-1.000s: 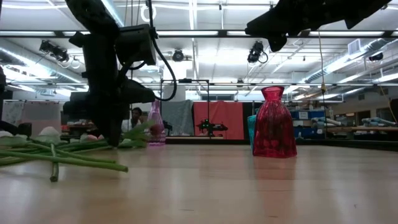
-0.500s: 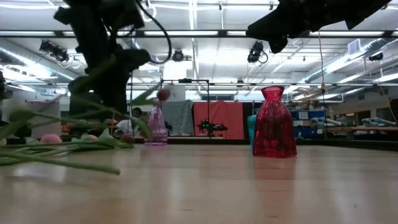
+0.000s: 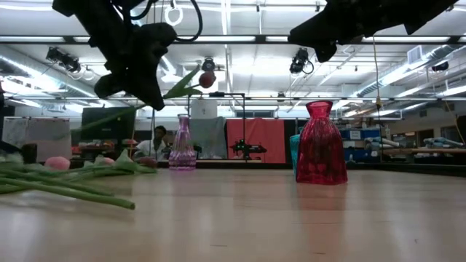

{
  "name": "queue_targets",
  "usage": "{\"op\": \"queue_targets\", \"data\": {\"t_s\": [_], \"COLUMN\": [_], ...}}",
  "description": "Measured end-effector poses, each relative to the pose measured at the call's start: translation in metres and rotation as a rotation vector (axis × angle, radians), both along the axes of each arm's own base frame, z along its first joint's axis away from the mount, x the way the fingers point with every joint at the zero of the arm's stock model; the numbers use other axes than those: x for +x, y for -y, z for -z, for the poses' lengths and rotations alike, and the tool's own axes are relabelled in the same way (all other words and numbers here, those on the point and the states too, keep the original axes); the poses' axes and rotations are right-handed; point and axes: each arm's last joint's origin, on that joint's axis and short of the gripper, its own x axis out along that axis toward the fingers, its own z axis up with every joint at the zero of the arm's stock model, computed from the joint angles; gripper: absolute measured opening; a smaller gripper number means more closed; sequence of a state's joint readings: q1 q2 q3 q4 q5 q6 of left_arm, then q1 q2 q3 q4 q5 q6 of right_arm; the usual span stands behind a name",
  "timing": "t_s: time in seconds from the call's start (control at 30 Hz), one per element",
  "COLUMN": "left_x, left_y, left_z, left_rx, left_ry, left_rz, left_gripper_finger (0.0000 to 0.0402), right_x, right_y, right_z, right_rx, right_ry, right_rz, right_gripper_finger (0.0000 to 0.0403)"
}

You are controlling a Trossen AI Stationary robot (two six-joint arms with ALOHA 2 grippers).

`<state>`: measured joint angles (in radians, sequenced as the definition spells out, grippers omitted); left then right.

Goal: Sort flowers into vase by color
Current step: Put the left red tulip into the blue vase

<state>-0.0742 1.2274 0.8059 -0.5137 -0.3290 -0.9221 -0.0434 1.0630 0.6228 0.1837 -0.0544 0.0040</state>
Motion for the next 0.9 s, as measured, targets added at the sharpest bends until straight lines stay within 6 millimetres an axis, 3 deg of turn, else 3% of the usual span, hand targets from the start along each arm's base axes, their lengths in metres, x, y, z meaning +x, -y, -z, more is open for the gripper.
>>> {"op": "queue_targets", "data": {"t_s": [0.33, 0.57, 0.73, 0.9], "left_x": [0.003, 0.014, 0.021, 0.023], "left_y": [-0.001, -0.004, -0.011, -0.026], "left_z": [-0.003, -0.018, -0.03, -0.037], "left_rx": [0.115, 0.352, 0.542, 0.615], "left_ry": [0.011, 0.116, 0.168, 0.176], "left_rz": [0.058, 0.085, 0.089, 0.105], "left_gripper_finger": [0.0015, 0.0015, 0.0015, 0.0015], "right_x": [0.0, 0.0, -0.002, -0.004], "right_y": [0.0, 0.001, 0.014, 0.027], "right_z": [0.001, 0.0, -0.001, -0.001], "right_rx": [-0.004, 0.0, 0.049, 0.074], "right_ry": [-0.007, -0.002, 0.012, 0.016], "right_rz": [-0.001, -0.022, -0.124, -0.145], "right_gripper_finger": [0.0091, 0.0091, 0.0091, 0.0091]}}
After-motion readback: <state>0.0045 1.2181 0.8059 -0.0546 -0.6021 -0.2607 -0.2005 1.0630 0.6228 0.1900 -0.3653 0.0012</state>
